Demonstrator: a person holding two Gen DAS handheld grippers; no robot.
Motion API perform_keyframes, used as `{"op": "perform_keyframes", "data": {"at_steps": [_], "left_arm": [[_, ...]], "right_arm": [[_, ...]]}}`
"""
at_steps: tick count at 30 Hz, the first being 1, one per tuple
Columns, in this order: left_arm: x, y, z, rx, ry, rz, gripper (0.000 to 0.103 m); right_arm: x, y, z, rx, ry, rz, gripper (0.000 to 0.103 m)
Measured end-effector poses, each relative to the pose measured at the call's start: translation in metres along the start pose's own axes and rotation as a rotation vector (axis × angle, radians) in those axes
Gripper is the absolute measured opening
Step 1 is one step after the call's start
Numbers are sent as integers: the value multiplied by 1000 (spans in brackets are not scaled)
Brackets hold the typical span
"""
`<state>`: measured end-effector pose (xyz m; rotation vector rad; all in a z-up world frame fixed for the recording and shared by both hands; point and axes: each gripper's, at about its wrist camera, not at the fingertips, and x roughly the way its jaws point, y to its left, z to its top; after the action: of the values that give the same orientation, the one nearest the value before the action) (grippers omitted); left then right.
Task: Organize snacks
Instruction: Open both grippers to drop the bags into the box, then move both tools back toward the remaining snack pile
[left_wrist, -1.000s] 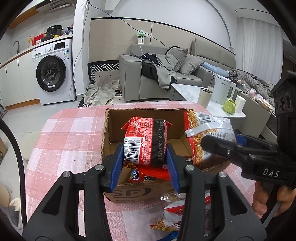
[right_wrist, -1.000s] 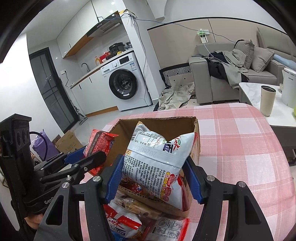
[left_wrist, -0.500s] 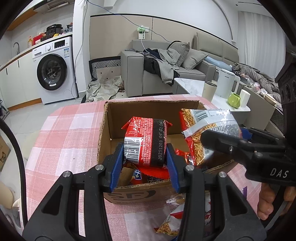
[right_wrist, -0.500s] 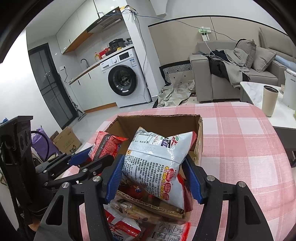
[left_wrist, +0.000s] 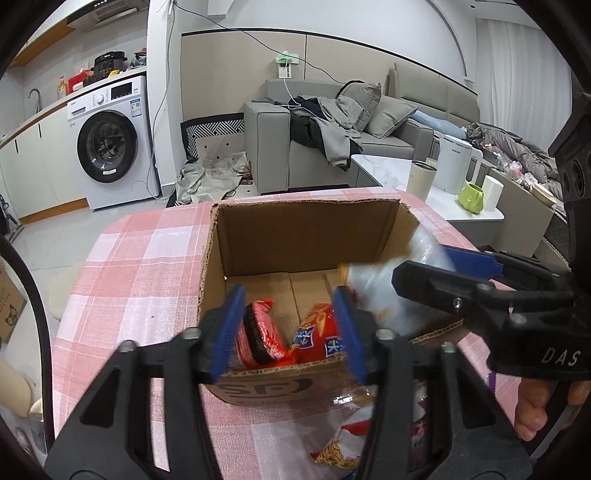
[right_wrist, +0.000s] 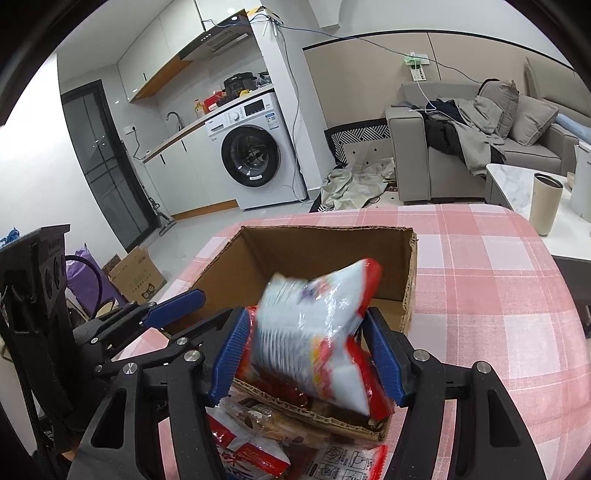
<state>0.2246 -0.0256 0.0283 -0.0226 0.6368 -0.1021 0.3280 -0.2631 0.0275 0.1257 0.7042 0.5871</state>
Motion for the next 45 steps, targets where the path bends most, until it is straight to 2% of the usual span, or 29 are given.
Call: {"op": "perform_keyframes", "data": {"at_steps": [2, 3, 5, 7, 10, 19, 27, 37, 45], "left_arm": [[-6, 0, 1, -9, -7, -6, 77], [-10, 1, 1, -11, -16, -10, 80], [-20, 1, 0, -9, -29, -12, 83], [-30, 3, -2, -10, -30, -9, 86], [-44, 8, -9, -22, -43, 2, 102], [-83, 20, -36, -43, -47, 0, 102], [-111, 24, -57, -53, -51, 6, 102], [-121, 27, -68, -45, -23, 21, 102], [-116, 24, -84, -24, 30, 18, 102]], "right_arm": [[-5, 2, 1, -5, -14, -2, 68], [-9, 2, 2, -6, -23, 2, 73], [-18, 2, 2, -3, -45, 1, 88], [-29, -2, 2, 1, -64, -15, 96], [-42, -7, 0, 23, -65, -19, 102], [-75, -26, -16, 67, -80, -59, 103], [-90, -25, -41, 36, -34, -82, 103], [-87, -29, -79, -1, 47, -107, 103], [-83, -27, -90, -57, 94, -106, 103]]}}
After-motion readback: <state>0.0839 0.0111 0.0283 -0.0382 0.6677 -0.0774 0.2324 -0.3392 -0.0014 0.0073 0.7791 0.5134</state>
